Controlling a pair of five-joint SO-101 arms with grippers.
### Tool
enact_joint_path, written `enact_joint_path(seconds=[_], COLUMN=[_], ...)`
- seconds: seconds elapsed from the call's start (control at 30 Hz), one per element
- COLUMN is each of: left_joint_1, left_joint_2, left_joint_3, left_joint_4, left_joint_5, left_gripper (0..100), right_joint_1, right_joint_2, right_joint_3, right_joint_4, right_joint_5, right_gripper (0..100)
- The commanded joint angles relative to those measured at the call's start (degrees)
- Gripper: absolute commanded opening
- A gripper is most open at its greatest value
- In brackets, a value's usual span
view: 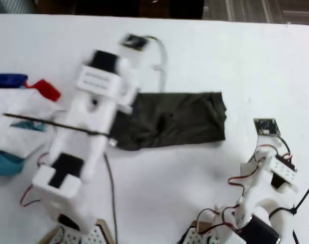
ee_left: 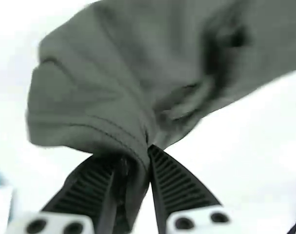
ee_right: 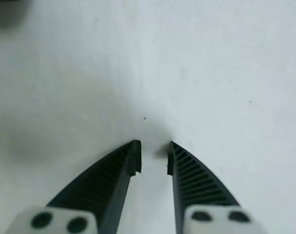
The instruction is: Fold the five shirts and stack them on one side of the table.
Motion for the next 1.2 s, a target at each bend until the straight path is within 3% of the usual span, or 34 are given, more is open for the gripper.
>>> enact_joint_path(seconds=[0.0,0.2,0.3,0.53,0.97,1.17], left_joint_1=[9.14,15.56,16.7,19.08,20.57,20.22], left_joint_2=[-3.34,-0.79,3.34,11.6,24.35,24.62], left_joint_3=[-1.98,-1.98,-2.07,-2.86,-20.7,-28.7], left_joint_4=[-7.12,-20.48,-26.37,-34.81,-34.9,-28.22], left_joint_5=[0.26,0.18,0.18,0.18,0.18,0.18], left_gripper=[3,3,3,3,3,23], right_joint_1=[0.57,1.1,3.82,4.44,4.35,4.35], right_joint_2=[-1.19,-1.27,-1.27,-1.36,-1.36,-1.36], right_joint_3=[0.18,0.35,0.18,0.09,0.09,0.09], right_joint_4=[-1.01,-1.63,-3.3,-3.82,-3.74,-3.74], right_joint_5=[0.62,0.44,-3.78,-5.71,-5.8,-5.8], right_gripper=[10.1,10.1,7.3,6.0,5.8,5.8])
